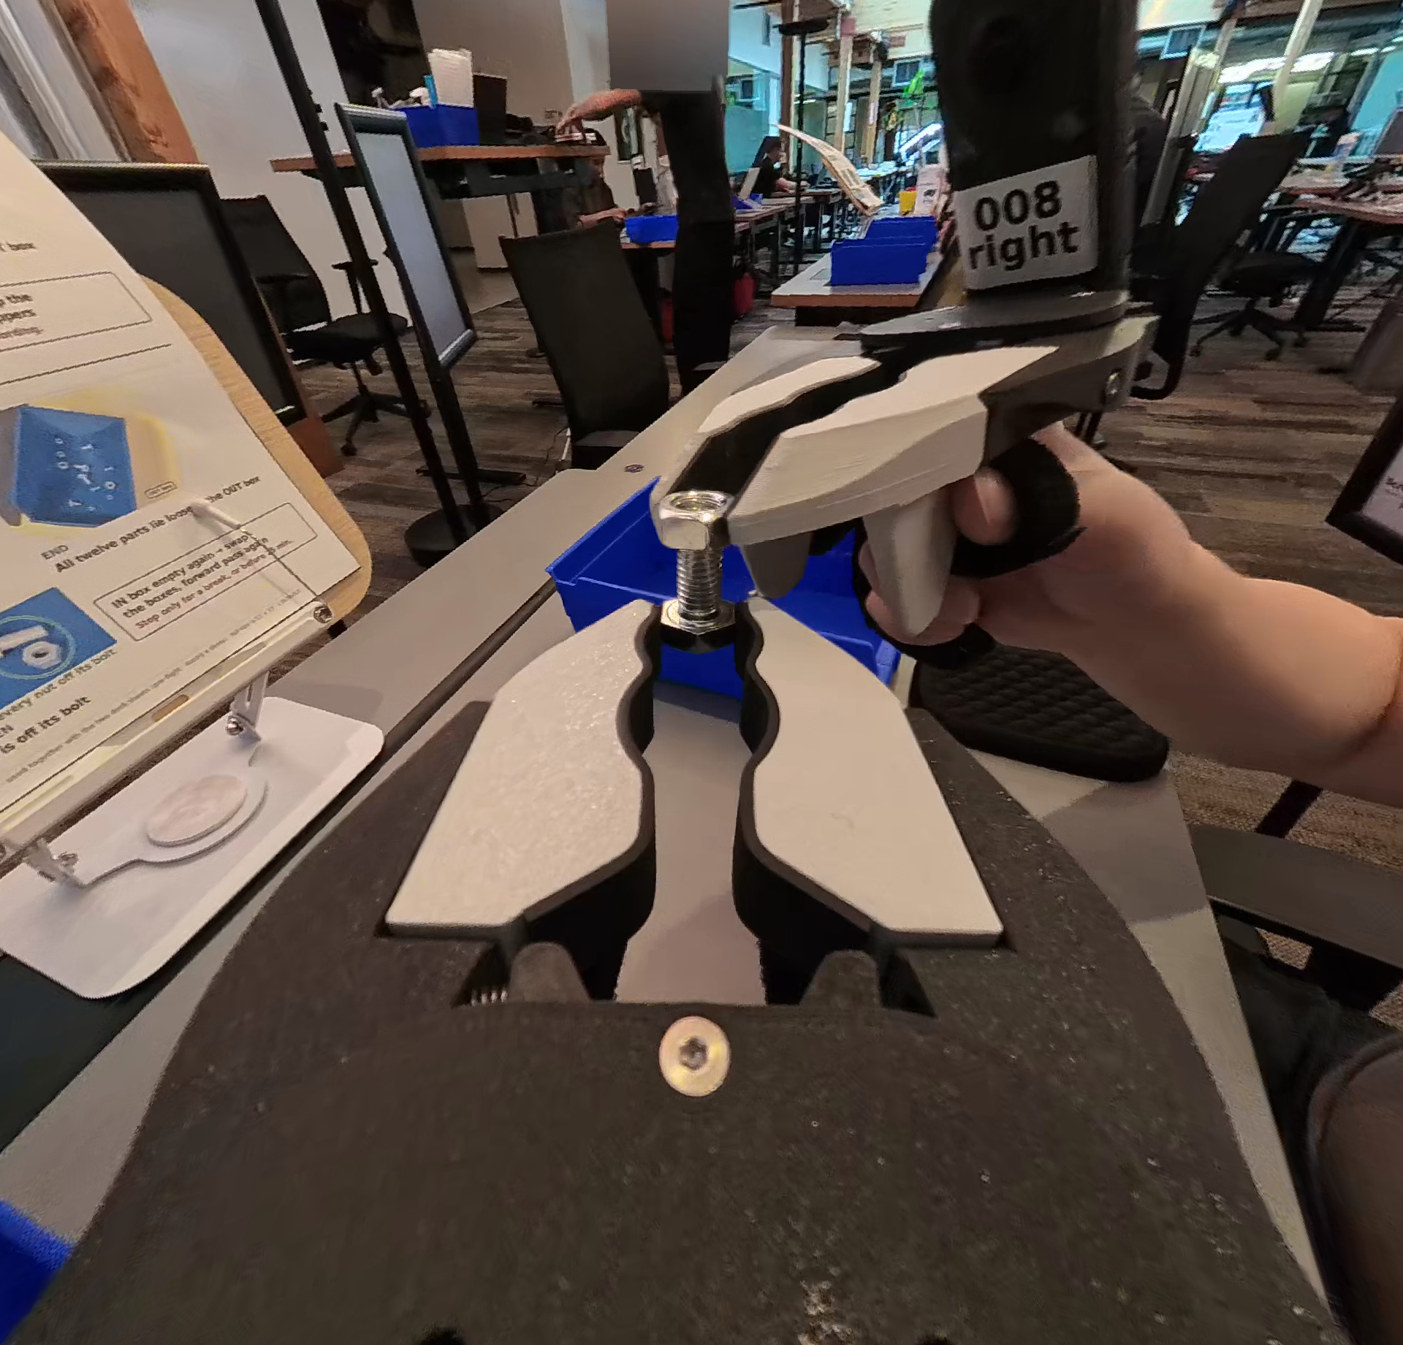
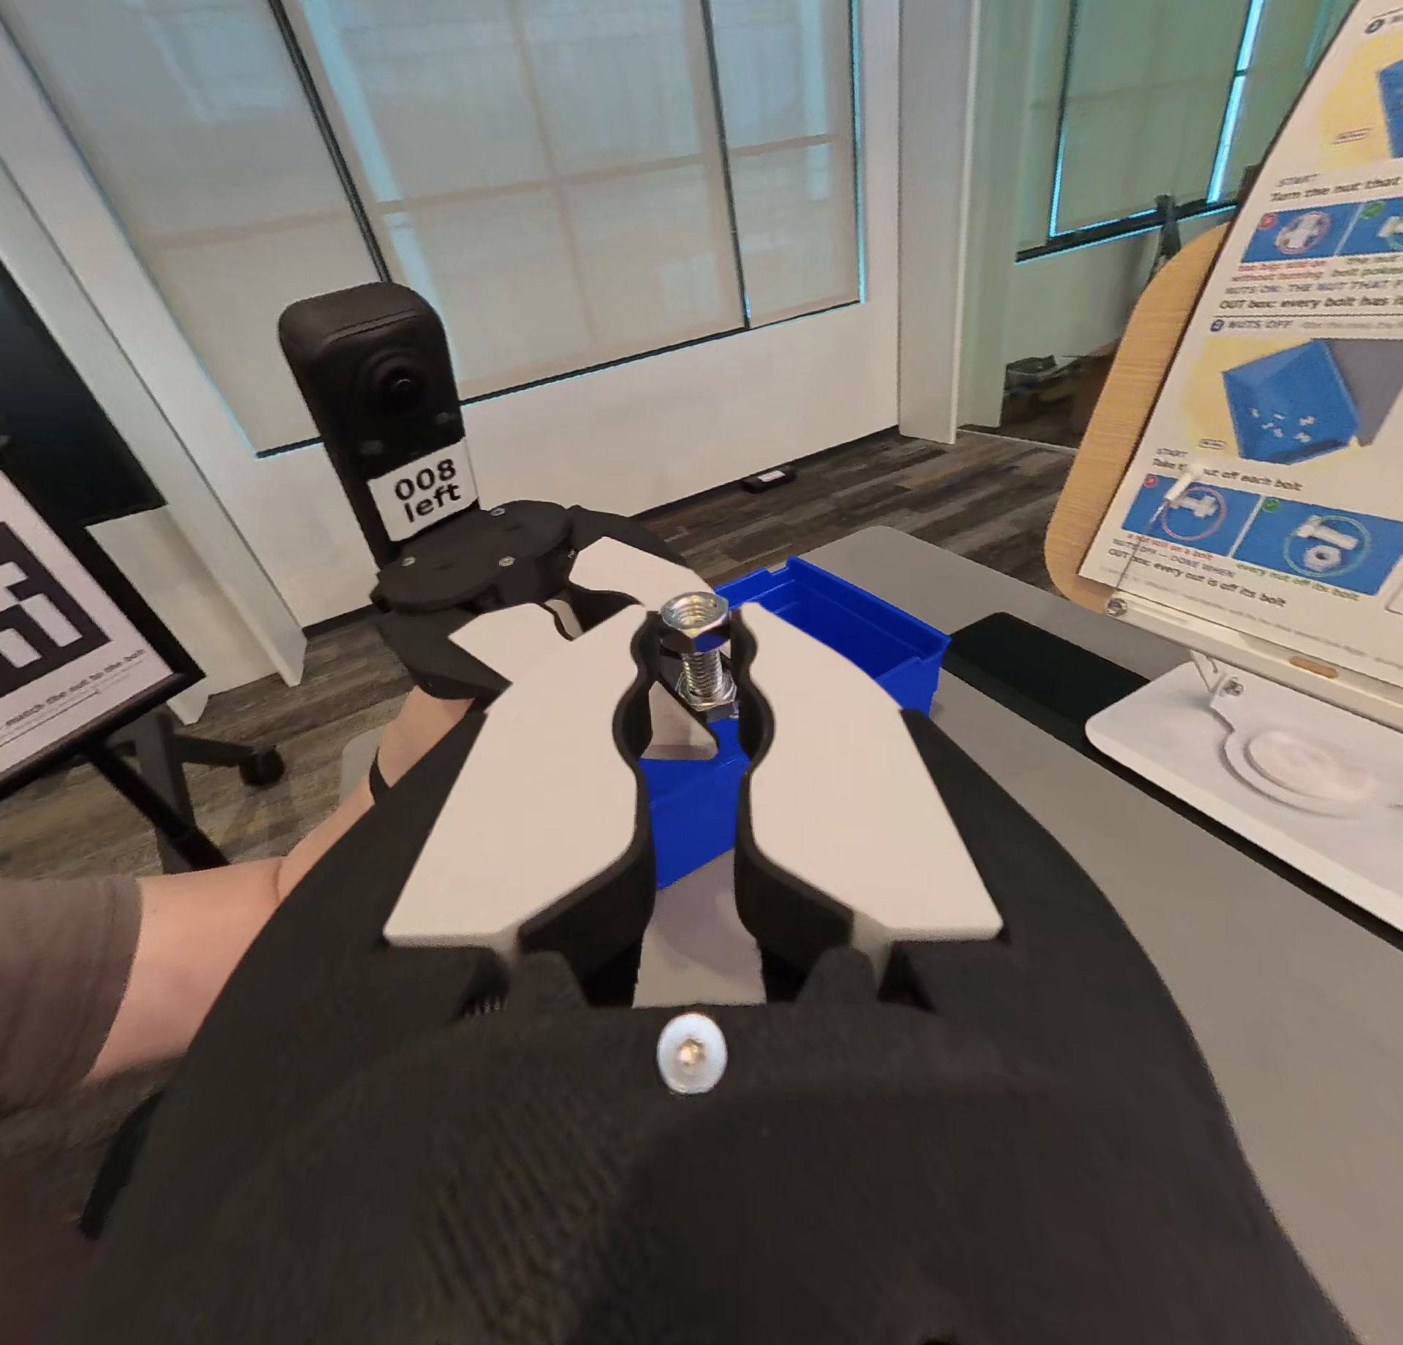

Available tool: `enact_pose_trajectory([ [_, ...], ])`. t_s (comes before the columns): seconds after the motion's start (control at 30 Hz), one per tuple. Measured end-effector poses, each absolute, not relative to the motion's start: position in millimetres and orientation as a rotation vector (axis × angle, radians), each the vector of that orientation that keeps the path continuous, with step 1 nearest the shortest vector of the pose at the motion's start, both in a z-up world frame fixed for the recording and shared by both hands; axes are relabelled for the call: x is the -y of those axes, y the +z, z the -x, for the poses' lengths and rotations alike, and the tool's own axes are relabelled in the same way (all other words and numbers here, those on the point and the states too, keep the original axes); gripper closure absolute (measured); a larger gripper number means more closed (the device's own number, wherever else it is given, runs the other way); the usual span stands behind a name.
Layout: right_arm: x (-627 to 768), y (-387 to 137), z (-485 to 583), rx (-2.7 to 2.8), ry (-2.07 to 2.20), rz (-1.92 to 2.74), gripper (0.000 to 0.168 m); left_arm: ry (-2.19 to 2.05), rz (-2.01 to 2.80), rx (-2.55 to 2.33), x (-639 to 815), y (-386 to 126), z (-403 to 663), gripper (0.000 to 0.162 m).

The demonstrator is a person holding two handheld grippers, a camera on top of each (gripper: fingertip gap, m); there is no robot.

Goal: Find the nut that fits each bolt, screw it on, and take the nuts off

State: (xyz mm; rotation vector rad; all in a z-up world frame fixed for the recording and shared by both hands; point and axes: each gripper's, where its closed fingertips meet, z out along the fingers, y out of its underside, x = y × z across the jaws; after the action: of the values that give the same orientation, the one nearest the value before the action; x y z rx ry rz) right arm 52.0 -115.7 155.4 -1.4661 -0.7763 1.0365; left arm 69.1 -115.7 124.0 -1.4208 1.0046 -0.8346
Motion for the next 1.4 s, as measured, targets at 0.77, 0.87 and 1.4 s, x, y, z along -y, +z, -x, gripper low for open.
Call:
enact_pose_trajectory([
  [0.77, 163.1, 173.3, -63.9, 1.244, 1.351, 1.095, 0.133, -1.217, 1.287, -1.181, 165.8, 137.6, -79.7, 0.144],
  [0.87, 166.1, 171.0, -60.5, 1.263, 1.350, 1.093, 0.139, -1.230, 1.288, -1.186, 166.4, 136.7, -81.0, 0.144],
  [1.4, 143.0, 161.1, -56.1, 1.123, 1.170, 1.243, 0.150, -1.010, 1.347, -1.111, 144.1, 131.0, -79.6, 0.144],
])
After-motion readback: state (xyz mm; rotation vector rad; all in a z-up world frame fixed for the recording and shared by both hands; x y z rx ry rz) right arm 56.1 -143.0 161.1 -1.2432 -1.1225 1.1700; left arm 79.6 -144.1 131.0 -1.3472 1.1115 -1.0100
